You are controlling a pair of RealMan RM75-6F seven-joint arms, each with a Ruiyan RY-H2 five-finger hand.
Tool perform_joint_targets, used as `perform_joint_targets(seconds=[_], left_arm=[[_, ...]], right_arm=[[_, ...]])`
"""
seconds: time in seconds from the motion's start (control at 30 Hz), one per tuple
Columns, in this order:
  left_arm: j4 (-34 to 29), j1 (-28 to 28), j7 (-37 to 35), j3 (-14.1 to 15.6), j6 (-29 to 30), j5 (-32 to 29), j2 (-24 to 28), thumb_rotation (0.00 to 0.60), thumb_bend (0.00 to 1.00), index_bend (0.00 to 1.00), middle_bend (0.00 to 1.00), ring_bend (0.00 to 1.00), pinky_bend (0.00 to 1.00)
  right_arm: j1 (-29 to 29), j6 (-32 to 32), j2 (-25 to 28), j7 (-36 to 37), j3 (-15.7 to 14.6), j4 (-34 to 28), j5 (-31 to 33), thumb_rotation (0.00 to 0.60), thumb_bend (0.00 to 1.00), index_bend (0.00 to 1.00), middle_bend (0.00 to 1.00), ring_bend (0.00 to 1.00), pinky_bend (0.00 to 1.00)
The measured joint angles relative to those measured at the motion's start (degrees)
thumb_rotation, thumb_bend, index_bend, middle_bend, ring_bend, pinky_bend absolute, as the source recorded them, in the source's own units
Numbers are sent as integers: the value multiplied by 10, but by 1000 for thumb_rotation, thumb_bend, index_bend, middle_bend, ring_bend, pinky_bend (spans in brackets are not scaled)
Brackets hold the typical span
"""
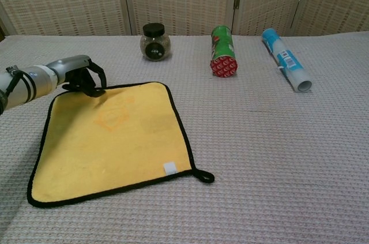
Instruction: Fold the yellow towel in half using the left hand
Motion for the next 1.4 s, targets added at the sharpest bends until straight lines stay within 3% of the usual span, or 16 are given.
perform_joint_targets(seconds=[0.37,0.6,0.97,1.4], left_arm=[[-187,65,49,32,110,24,59,600,461,588,1000,1000,1000],[-297,121,108,87,198,60,88,600,463,588,1000,1000,1000],[-339,186,137,161,252,105,75,600,463,586,1000,1000,1000],[-388,217,171,176,280,120,65,600,464,584,1000,1000,1000]], right_arm=[[-6,18,9,11,-12,-13,-27,600,483,0,0,0,0],[-11,35,15,15,-19,-25,-46,600,483,0,0,0,0],[-17,54,19,9,-29,-40,-72,600,483,0,0,0,0],[-16,52,22,18,-38,-42,-83,600,482,0,0,0,0]])
